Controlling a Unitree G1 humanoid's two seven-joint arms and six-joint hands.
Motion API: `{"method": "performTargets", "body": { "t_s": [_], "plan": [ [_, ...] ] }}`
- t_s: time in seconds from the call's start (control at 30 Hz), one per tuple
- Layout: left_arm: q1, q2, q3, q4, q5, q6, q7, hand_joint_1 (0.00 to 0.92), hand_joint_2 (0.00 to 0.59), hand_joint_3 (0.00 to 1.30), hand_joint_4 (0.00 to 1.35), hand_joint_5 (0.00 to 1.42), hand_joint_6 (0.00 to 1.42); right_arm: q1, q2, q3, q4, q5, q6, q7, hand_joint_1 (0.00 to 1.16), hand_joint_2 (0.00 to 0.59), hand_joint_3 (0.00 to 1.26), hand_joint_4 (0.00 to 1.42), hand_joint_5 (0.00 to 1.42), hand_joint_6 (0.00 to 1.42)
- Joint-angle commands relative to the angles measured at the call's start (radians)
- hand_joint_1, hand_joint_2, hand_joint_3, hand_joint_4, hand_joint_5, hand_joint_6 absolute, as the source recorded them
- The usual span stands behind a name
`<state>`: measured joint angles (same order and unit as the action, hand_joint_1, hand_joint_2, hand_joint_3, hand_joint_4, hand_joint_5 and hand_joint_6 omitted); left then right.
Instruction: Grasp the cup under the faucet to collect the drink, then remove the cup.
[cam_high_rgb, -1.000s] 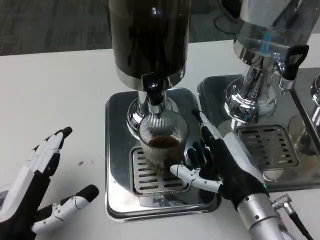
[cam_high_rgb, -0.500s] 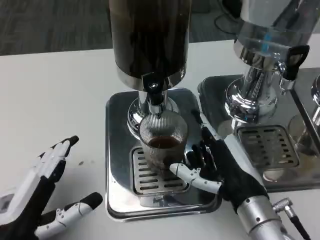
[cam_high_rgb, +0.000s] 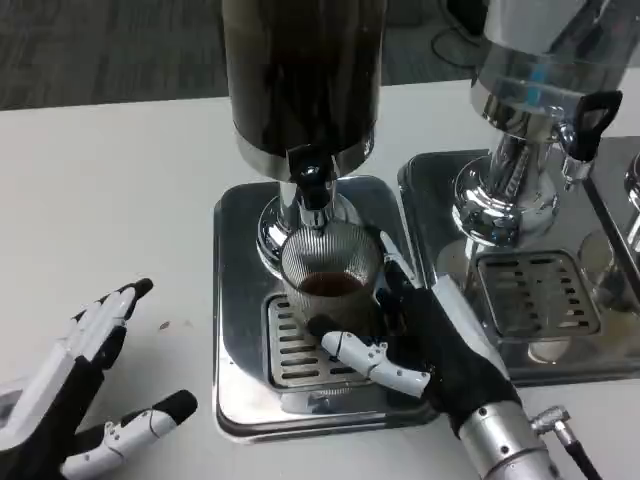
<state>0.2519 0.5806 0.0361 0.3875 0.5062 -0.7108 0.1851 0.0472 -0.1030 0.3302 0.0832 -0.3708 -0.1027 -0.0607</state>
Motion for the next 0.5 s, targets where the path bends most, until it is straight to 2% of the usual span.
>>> {"method": "performTargets", "body": {
  "t_s": [0.03, 0.17, 0.37, 0.5],
  "plan": [
    [-0.017, 0.027, 0.001, 0.033, -0.023, -0.030, -0.007, 0.000, 0.077, 0.00, 0.00, 0.00, 0.00, -0.017, 0.028, 0.005, 0.021, -0.031, 0.007, -0.032, 0.44, 0.174, 0.00, 0.00, 0.00, 0.00],
    [-0.013, 0.044, 0.002, -0.011, -0.018, -0.016, -0.023, 0.000, 0.082, 0.00, 0.00, 0.00, 0.00, -0.033, 0.042, 0.004, 0.035, -0.057, 0.008, -0.057, 0.44, 0.174, 0.00, 0.00, 0.00, 0.00],
    [-0.013, 0.048, 0.004, -0.010, -0.029, -0.012, -0.027, 0.000, 0.086, 0.00, 0.00, 0.00, 0.00, -0.025, 0.051, 0.015, 0.047, -0.103, 0.012, -0.102, 0.57, 0.189, 0.00, 0.00, 0.00, 0.00],
    [-0.010, 0.045, 0.005, -0.006, -0.033, -0.013, -0.026, 0.000, 0.087, 0.00, 0.00, 0.00, 0.00, -0.038, 0.062, 0.013, 0.076, -0.113, 0.015, -0.122, 0.61, 0.196, 0.00, 0.00, 0.00, 0.02]
  ]
}}
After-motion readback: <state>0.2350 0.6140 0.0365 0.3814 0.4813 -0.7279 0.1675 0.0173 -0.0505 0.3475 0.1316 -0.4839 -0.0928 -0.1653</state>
